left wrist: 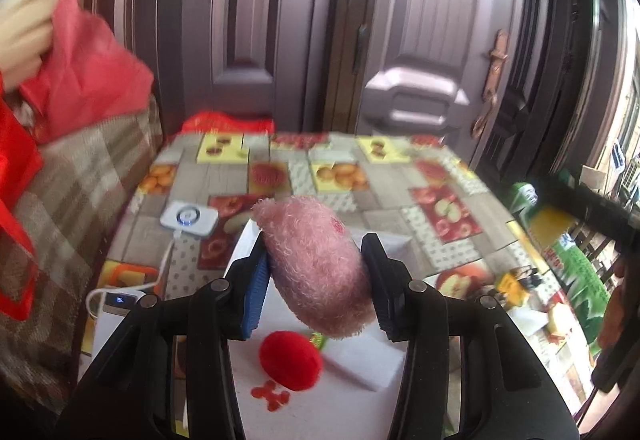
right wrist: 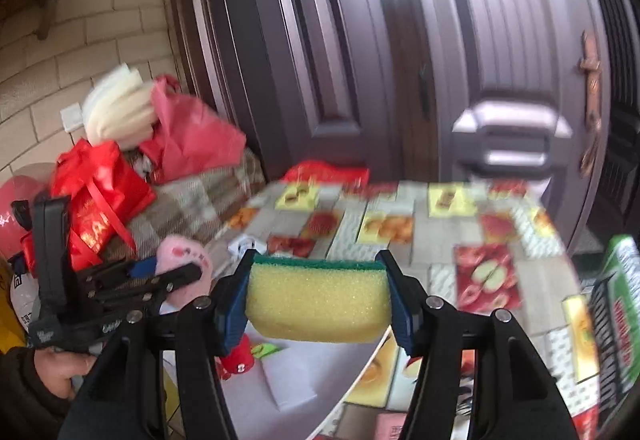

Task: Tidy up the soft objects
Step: 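Open both grippers to drop the sponge and pink plush into the tray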

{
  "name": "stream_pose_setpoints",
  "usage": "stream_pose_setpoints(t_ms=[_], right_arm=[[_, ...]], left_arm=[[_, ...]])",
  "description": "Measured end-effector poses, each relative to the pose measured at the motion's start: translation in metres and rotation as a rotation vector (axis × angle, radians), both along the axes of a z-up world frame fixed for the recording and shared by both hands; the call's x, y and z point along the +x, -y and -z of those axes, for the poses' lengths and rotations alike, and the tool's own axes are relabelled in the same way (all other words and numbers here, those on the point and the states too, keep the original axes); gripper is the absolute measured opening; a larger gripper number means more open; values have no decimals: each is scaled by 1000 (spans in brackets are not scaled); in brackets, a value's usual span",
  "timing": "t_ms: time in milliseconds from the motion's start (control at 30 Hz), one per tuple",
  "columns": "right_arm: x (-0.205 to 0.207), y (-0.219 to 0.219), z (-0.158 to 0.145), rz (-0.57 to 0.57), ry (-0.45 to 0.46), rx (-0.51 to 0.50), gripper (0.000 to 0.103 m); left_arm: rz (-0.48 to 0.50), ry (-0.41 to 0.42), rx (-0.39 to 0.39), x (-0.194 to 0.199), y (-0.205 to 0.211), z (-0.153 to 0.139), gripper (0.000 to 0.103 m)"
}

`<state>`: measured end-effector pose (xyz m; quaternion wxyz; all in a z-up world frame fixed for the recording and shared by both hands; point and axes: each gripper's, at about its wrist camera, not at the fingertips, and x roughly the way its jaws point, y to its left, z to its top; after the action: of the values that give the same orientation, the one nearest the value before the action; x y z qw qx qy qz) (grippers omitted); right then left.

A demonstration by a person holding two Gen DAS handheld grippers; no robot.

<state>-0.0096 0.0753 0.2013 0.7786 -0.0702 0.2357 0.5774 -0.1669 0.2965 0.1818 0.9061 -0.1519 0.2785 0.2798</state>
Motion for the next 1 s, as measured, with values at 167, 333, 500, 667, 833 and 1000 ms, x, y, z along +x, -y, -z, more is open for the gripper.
stream_pose_setpoints(t_ms=[167, 333, 500, 667, 833, 1000], right_arm=[[8, -49, 57, -39, -78, -159, 59], [7, -78, 102, -50, -131, -257, 59], [3, -91, 116, -76, -123, -277, 84], [3, -92, 120, -62, -96, -272, 103], [-5, -81, 118, -68, -81, -263, 103], [-13, -65, 105, -65, -39, -239, 103]], left_arm=[[-41, -49, -47, 17, -28, 33, 45], [-62, -75, -84, 26, -33, 55, 45], [-117, -97, -82, 29, -34, 70, 57], [-190, -99, -14, 20, -33, 66, 103], [-229, -62, -16, 6, -32, 55, 103], [-232, -4, -12, -6, -20, 38, 103]])
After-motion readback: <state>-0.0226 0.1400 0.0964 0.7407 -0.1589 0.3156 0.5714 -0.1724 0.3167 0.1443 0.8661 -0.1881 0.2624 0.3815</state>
